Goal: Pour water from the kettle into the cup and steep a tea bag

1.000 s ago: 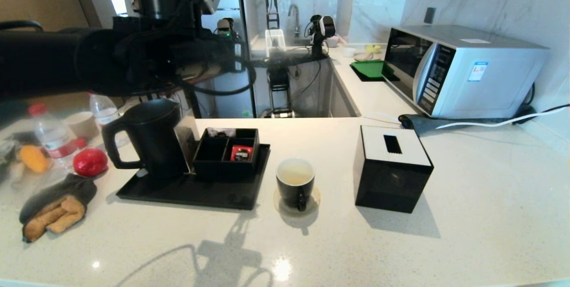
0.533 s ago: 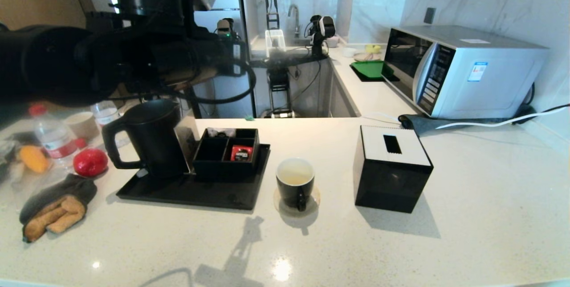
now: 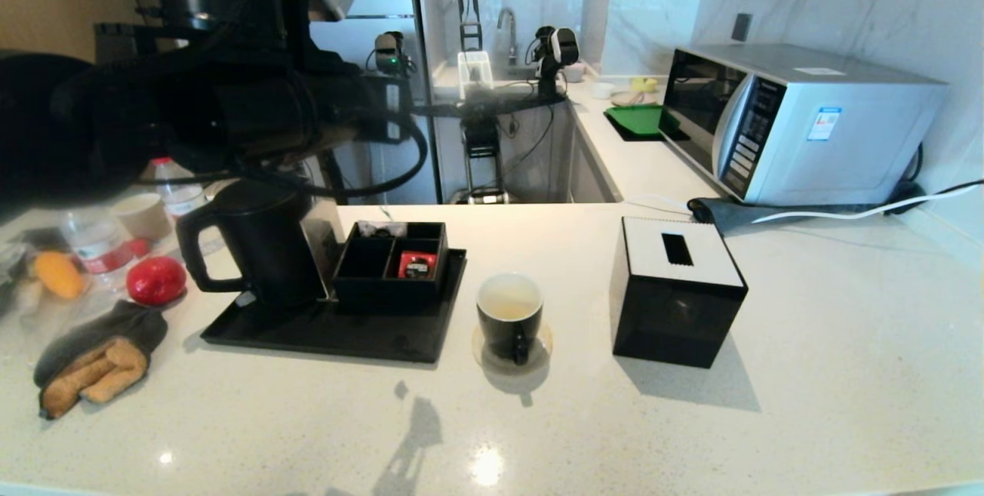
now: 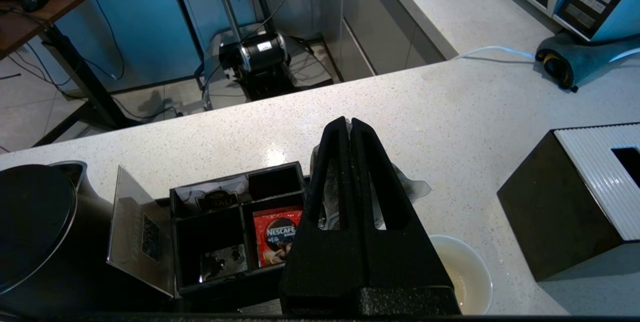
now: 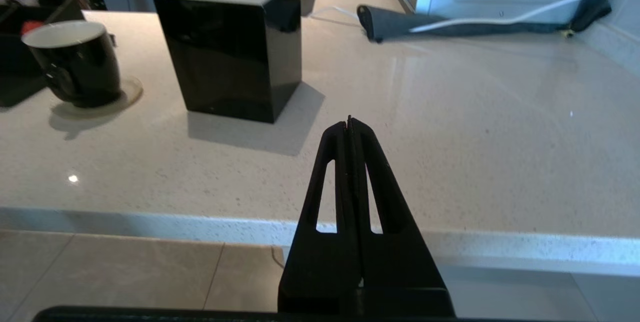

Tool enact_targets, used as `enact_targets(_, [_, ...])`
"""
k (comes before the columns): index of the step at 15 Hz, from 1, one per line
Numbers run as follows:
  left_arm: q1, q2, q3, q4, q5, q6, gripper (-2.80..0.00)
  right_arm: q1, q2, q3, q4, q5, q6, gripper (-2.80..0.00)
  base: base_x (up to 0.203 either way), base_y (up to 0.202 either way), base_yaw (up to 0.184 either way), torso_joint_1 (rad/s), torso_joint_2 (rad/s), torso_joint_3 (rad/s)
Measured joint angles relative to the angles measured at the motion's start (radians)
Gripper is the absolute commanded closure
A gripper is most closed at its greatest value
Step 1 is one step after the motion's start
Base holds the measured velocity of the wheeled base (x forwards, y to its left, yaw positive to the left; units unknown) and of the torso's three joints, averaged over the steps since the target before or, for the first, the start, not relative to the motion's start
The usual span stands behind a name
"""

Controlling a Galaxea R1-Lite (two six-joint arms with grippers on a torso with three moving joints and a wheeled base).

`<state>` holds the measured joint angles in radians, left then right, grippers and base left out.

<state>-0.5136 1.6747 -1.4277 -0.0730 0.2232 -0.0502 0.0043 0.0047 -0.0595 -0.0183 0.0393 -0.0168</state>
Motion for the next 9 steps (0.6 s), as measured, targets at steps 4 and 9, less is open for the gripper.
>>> enact_targets(4, [-0.002,-0.008,0.013,0.001,-0.001,-0.006,0.0,0.004,0.107,-0.113,-0.003,0.069,-0.005,0.0,0.0,0.0,0.0,0.0,0.0,0.0])
enact_targets(9, [-0.002,-0.014,0.018,0.002,-0.002,-0.007,0.0,0.02,0.428,-0.241,-0.18,0.227,-0.043,0.0,0.0,0.0,0.0,0.0,0.0,0.0])
